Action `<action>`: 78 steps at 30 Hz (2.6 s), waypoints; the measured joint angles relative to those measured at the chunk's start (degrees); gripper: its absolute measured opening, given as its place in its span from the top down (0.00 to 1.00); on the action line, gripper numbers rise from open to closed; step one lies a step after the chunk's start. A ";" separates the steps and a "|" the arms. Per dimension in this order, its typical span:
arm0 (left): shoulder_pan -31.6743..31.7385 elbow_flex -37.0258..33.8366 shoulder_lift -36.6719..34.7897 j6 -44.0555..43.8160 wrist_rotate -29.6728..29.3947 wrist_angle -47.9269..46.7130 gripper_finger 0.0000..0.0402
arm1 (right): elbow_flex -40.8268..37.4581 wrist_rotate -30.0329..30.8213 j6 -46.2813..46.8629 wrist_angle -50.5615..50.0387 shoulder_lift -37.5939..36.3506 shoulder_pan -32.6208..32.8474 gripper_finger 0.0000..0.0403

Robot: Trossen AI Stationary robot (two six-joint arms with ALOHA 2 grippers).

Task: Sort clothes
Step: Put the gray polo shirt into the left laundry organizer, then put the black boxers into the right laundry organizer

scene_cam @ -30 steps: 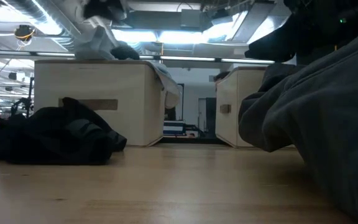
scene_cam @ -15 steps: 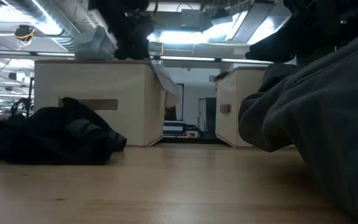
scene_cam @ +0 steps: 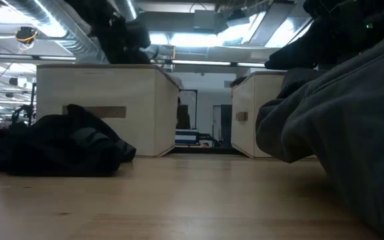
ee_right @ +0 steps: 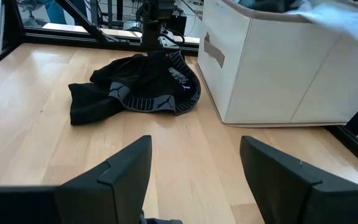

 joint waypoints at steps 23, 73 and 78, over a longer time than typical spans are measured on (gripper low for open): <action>1.56 -9.48 -1.31 5.32 2.29 2.16 0.55 | 0.00 -0.01 -0.09 -0.20 0.00 0.00 0.39; -56.98 -8.90 -16.70 -37.42 -0.37 -5.43 0.55 | 0.00 0.01 -0.13 -0.48 0.00 0.00 0.39; -55.81 -12.73 -16.70 -37.97 0.52 -1.17 0.55 | 0.00 0.01 -0.13 -0.05 0.02 0.00 0.39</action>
